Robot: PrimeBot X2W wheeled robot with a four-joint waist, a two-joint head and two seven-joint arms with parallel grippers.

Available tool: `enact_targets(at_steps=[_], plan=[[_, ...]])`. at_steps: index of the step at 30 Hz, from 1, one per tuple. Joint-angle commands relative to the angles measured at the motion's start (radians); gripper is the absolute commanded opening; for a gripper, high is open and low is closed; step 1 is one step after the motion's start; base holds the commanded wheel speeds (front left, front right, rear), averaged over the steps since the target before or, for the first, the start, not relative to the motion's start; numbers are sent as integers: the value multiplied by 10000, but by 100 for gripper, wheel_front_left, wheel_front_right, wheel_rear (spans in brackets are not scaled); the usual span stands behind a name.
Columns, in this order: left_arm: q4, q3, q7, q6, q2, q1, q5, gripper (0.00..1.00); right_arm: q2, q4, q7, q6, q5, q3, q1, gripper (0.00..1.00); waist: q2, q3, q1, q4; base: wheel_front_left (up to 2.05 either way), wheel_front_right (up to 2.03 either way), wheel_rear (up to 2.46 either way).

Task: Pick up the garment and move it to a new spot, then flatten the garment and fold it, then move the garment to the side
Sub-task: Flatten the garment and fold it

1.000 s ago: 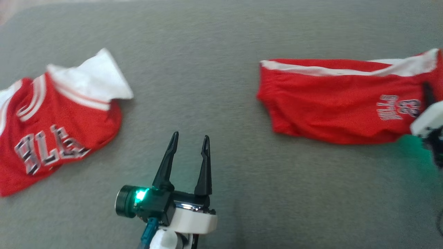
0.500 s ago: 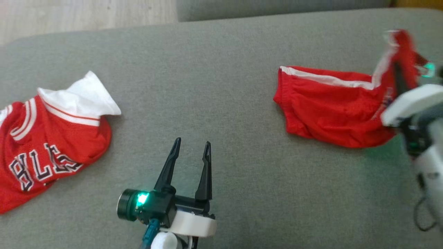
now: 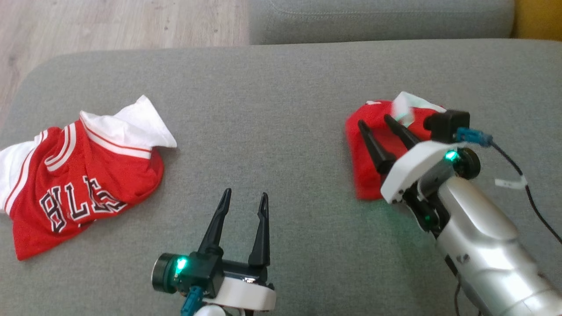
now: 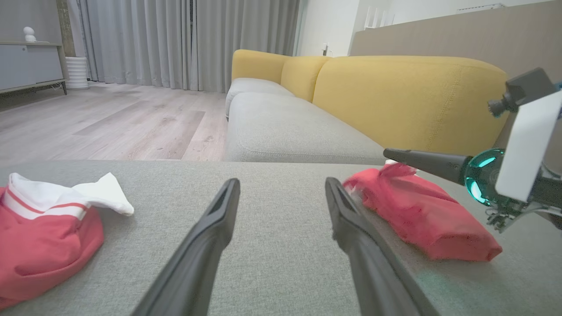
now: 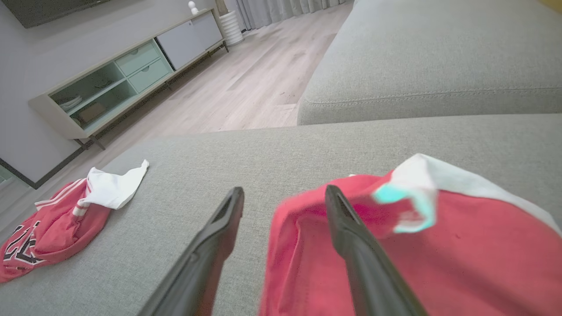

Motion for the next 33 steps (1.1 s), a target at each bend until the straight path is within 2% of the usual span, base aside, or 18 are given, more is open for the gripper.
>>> enact_targets(at_steps=[1,6,11,12,13,20,33], plan=[[-316,218,-51,9,-1,-57,-76,100,-88,-520,-212,-7,26,154,-14,100,-1,-67,1,-19,0,0,0],[-333,355,-51,39,-1,138,-91,100,-793,-1422,-925,-7,-176,296,688,100,-1,-315,1,-168,0,0,0],[-426,698,-51,66,-1,455,28,100,-1318,-2013,-1813,-7,-888,-80,1834,100,-1,-692,1,-492,0,0,0],[-444,754,-51,62,-1,506,55,100,-1356,-2029,-1888,-7,-982,-216,2005,80,-1,-748,1,-537,0,0,0],[-459,796,-51,52,-1,553,80,100,-1403,-2020,-1925,-7,-1121,-299,2143,0,-1,-792,1,-566,0,0,0],[-531,736,-51,-39,-1,520,155,100,-1481,-1450,-1470,-7,-1786,-712,2210,0,-1,-678,1,-239,0,0,0],[-593,150,-51,176,-1,-99,-225,100,-1667,962,-54,-7,-1986,-711,496,0,-1,549,1,1559,0,0,0]])
